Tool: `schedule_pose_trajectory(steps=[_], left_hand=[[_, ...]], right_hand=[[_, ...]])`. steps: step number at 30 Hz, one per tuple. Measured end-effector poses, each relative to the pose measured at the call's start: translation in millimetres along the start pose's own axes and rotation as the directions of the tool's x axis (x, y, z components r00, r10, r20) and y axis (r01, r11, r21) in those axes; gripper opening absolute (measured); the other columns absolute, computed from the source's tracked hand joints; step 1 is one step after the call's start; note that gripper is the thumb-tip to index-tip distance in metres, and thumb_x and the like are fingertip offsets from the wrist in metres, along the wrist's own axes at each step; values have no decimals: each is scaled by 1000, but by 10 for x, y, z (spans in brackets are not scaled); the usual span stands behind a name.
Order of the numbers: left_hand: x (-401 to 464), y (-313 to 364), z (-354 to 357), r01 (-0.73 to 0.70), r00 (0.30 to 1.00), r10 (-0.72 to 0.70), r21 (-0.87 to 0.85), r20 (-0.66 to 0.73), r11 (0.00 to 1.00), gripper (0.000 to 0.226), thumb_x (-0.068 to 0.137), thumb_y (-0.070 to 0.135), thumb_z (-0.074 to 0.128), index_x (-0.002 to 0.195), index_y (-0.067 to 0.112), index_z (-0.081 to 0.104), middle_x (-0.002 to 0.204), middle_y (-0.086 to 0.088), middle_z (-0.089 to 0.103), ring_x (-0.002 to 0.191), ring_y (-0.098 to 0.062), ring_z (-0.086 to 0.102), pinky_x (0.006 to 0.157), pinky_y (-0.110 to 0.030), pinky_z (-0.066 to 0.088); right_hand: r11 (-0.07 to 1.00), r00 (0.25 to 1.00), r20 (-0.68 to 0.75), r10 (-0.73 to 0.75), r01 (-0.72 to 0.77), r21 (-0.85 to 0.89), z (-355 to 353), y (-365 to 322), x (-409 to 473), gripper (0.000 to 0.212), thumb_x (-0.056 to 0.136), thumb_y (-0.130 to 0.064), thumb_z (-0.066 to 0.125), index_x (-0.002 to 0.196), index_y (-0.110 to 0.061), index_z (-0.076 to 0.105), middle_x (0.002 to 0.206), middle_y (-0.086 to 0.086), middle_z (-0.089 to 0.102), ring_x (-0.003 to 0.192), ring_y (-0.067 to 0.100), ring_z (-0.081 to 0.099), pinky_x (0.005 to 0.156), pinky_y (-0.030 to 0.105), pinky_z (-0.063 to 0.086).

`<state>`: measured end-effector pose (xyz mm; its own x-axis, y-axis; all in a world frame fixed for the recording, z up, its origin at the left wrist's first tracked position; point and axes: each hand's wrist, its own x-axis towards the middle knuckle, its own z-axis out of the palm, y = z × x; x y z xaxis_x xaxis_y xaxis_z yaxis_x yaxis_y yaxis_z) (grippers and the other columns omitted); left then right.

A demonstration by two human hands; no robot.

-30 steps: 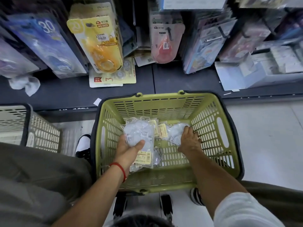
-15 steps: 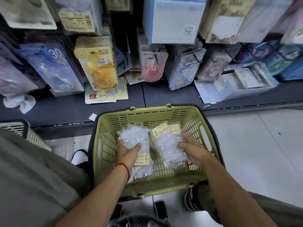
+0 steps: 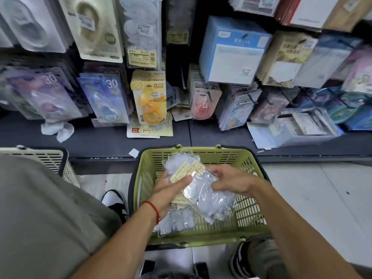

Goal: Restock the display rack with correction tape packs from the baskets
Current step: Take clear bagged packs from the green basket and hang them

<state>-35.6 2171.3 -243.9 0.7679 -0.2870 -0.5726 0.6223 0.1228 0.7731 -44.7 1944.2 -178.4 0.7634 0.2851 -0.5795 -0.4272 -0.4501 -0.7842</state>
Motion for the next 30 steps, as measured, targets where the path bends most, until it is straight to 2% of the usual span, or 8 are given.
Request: schedule_pose_trajectory(steps=[4,8,11,14,17,23,27,30], left_hand=[[-7,47,-89,1,998,-11,-158,-63,987,154,36,56,105,164,39,21,156,-10,53,143,-36,49,118,-69,32],[-30,137,-152,-49,993,25,-204,-117,978,142,53,48,98,165,39,11,164,-9,42,146,-33,46,116,-61,38],[-49,163,-137,-40,995,8,-325,-100,945,135,58,41,93,166,36,13,149,-6,57,126,-28,62,93,-46,59],[-16,159,-92,-42,998,21,-358,-62,933,138,56,45,92,166,38,10,165,-8,40,142,-32,50,119,-58,39],[-29,169,-52,-27,998,6,-389,-55,921,139,57,40,93,166,39,7,163,-10,44,136,-34,58,116,-60,42],[-30,206,-75,37,999,-35,-472,13,881,106,70,40,89,159,37,31,131,-13,73,107,-39,76,71,-50,65],[-64,251,-92,25,998,-6,-340,56,940,96,63,48,94,146,38,46,138,-8,67,110,-39,75,73,-50,65],[-78,207,-23,-5,988,27,-143,152,990,117,57,56,99,155,44,36,154,-2,52,133,-36,61,100,-61,56]], right_hand=[[996,992,-96,79,-75,43,-64,110,-103,84,78,-33,89,151,-32,48,140,11,61,113,29,72,99,45,59],[937,966,-250,61,32,349,80,352,-130,72,63,-23,94,124,-11,57,104,17,76,94,31,78,83,41,65],[850,924,-381,17,187,492,94,398,-59,69,70,-15,90,126,-4,52,109,24,73,87,29,75,75,39,64],[798,916,-400,-19,255,547,84,354,-75,75,70,-23,97,131,-13,54,125,22,71,94,31,75,76,39,62],[831,885,-465,-25,276,483,122,240,-74,80,67,-28,100,133,-25,55,124,8,75,102,29,77,79,38,63],[860,745,-651,-145,420,289,-105,-51,-163,51,89,6,72,128,-25,65,121,5,76,103,25,76,85,43,64],[926,797,-559,-230,357,127,-360,-310,-345,46,88,4,76,123,-25,68,119,11,75,94,17,75,74,29,61],[975,864,-454,-218,210,-70,-306,-504,-313,37,87,-9,83,114,-31,71,120,6,70,90,14,74,71,27,61]])
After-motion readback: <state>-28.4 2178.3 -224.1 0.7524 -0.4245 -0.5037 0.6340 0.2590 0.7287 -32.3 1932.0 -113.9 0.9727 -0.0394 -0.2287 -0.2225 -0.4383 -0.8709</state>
